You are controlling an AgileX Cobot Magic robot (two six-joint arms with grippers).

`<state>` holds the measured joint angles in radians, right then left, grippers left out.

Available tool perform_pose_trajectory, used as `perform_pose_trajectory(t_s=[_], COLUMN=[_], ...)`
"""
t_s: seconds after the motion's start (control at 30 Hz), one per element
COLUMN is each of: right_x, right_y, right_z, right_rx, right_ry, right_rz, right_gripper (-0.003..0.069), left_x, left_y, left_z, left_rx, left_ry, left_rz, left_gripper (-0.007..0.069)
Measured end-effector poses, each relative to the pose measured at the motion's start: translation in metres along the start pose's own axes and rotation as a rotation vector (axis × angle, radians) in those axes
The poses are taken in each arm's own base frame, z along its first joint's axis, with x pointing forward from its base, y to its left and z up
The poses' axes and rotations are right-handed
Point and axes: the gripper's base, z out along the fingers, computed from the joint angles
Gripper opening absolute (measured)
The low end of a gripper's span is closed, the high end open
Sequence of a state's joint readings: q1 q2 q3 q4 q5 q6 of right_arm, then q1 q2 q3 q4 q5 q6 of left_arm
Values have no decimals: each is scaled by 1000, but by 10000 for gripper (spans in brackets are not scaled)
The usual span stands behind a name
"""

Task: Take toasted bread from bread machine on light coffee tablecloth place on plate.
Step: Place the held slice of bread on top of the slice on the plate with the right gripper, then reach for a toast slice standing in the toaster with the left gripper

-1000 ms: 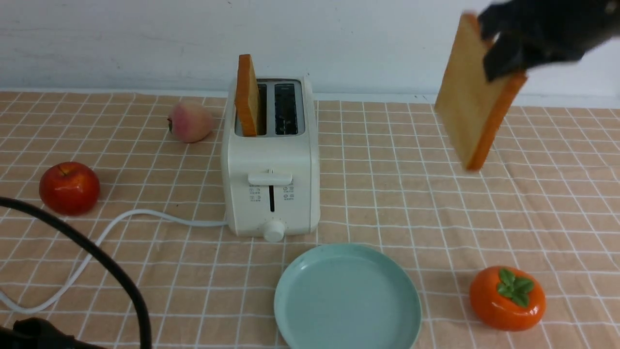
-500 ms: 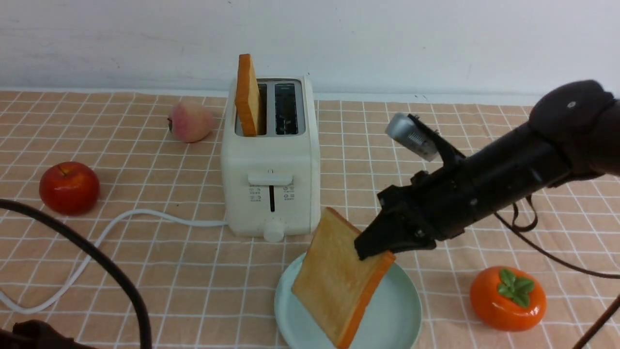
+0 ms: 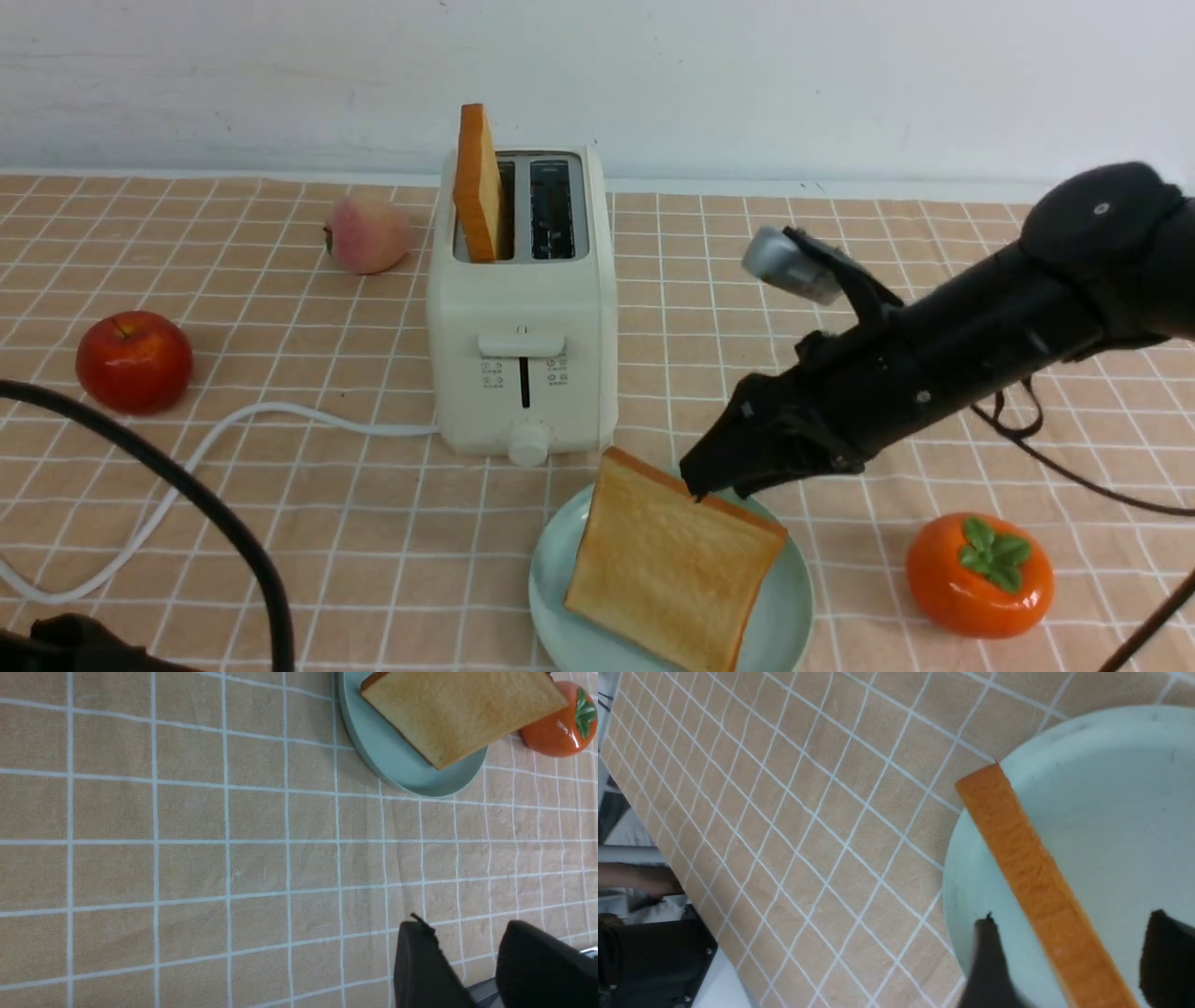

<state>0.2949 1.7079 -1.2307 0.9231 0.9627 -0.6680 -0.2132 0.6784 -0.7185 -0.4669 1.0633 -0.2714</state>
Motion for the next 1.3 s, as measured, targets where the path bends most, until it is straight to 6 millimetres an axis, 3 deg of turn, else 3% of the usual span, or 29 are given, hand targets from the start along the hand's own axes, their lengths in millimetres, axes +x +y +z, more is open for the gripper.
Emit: perform_pose_trajectory(t_s=[0.1, 0.2, 0.27, 0.33, 0.43, 0.53, 0.57, 0.7, 0.93, 1.1, 1.17, 1.3], right_x=[-11, -17, -19, -25, -32, -34, -34, -30, -12, 2, 9, 18], right_y=[22, 44, 54, 75, 91, 101, 102, 110, 124, 136, 136, 132], right_z=[-29, -58, -70, -94, -112, -121, -121, -130, -157, -177, -188, -191], right_rx=[37, 61, 66, 67, 64, 40, 36, 32, 177, 277, 350, 410], right_ry=[-25, -26, -22, -31, -80, -116, -119, -132, -162, -200, -231, -236], right_rz=[-75, -126, -153, -210, -252, -267, -266, -212, -185, -156, -109, -65], right_gripper=[585, 628, 627, 596, 538, 477, 472, 384, 360, 360, 360, 360], left_x=[-6, -15, -21, -44, -74, -108, -110, -165, -226, -254, -269, -282], left_y=[-4, -7, -10, -23, -37, -49, -50, -69, -84, -85, -83, -77], left_z=[0, -1, -2, -7, -6, 3, 4, 22, 49, 75, 98, 124], left_rx=[41, 58, 57, 47, 29, 5, 4, -25, -68, -95, -111, -136], left_ry=[-63, -136, -157, -194, -213, -213, -212, -234, -263, -244, -205, -167], left_rz=[-7, 46, 74, 129, 154, 167, 166, 187, 215, 213, 206, 206], left_gripper=[239, 246, 252, 276, 312, 352, 356, 444, 555, 586, 586, 586])
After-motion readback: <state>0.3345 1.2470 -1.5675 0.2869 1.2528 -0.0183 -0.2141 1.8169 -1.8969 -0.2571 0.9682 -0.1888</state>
